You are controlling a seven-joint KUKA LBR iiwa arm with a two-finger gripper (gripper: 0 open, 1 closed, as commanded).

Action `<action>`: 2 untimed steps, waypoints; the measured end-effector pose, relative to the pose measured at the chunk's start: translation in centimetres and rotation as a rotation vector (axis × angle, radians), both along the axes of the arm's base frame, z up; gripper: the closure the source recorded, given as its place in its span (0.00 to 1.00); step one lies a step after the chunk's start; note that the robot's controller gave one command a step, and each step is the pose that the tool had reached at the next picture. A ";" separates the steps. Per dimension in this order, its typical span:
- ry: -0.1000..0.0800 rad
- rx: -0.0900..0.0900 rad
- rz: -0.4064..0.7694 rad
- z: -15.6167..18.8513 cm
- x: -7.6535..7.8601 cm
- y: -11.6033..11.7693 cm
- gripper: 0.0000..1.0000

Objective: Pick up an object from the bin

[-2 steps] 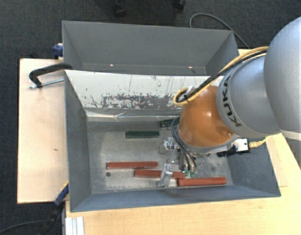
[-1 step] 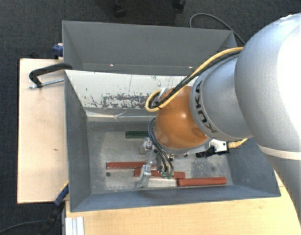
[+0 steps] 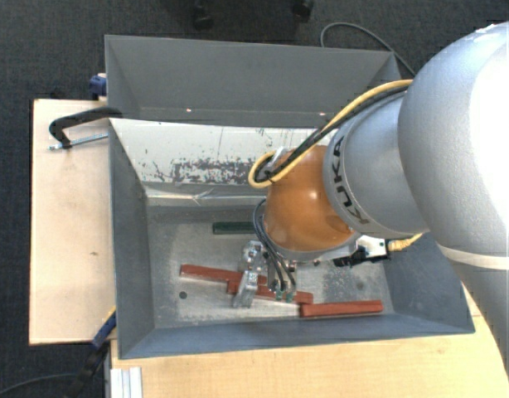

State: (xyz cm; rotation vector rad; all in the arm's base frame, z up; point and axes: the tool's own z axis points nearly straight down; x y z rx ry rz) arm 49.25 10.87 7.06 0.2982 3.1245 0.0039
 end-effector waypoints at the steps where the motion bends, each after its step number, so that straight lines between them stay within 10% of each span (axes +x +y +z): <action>1: -0.006 0.001 0.001 6.7 0.2 0.1 1.00; 2: -0.002 0.000 0.002 7.3 0.3 0.2 1.00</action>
Offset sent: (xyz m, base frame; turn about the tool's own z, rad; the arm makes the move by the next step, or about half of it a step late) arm 0.0000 -0.0001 0.0626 0.0000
